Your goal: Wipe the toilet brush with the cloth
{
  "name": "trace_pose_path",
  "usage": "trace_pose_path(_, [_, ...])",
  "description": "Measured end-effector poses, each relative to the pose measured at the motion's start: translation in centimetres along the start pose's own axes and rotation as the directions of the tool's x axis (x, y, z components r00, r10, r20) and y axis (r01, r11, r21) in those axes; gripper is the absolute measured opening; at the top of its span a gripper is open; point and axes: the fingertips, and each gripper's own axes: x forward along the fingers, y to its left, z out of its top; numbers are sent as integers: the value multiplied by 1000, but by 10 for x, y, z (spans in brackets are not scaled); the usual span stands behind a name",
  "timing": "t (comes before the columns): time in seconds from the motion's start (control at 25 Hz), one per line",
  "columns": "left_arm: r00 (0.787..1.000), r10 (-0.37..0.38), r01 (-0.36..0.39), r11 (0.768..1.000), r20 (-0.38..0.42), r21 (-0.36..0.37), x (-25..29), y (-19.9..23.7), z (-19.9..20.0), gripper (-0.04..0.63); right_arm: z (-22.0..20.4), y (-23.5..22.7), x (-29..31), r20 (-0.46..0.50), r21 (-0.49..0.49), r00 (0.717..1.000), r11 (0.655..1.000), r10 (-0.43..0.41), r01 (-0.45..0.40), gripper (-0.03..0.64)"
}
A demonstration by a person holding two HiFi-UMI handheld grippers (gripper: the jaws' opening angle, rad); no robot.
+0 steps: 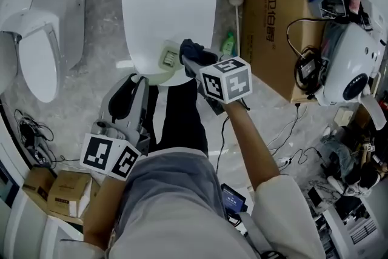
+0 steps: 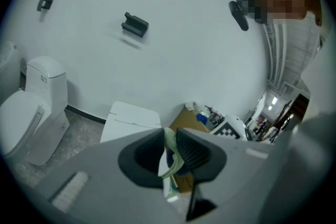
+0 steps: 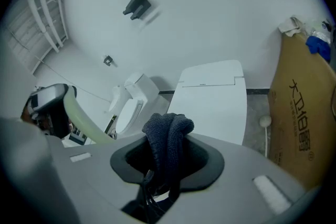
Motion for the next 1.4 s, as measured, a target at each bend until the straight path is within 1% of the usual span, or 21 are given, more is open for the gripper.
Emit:
trace_pose_path(0.08, [1000,2,-2,1000,8,7,-1,1,-1,0,-1,-3,15,-28,-13,1000,1000,14,-14,117])
trace_pose_path(0.16, [1000,3,-4,1000,16,14,-2,1,-1,0,-5,-3,32,-65,-27,997,998,50,-52,117])
trace_pose_path(0.44, [999,-1,1,1000,38,9,-3,6,-2,0,-16,2,81,-215,-104,971,986,108,-133,117])
trace_pose_path(0.56, [998,-1,1,1000,55,-3,-4,8,-2,0,-20,0,98,-275,-125,954,979,121,-160,117])
trace_pose_path(0.76, [997,9,-7,1000,82,-17,-5,10,-3,0,-29,1,121,-390,-192,908,951,153,-243,117])
trace_pose_path(0.96, [996,1,2,999,92,-34,-5,14,-4,0,-32,4,141,-459,-182,872,944,167,-276,117])
trace_pose_path(1.08, [996,-1,3,1000,86,-13,-6,15,-4,0,-34,4,152,-492,-176,854,942,167,-286,117])
trace_pose_path(1.16, [996,-4,3,1000,84,4,-6,15,-4,0,-33,3,158,-504,-160,847,945,171,-286,117])
trace_pose_path(1.4, [995,-5,6,1000,99,-8,-7,18,-5,0,-30,5,170,-521,-133,834,947,183,-291,118])
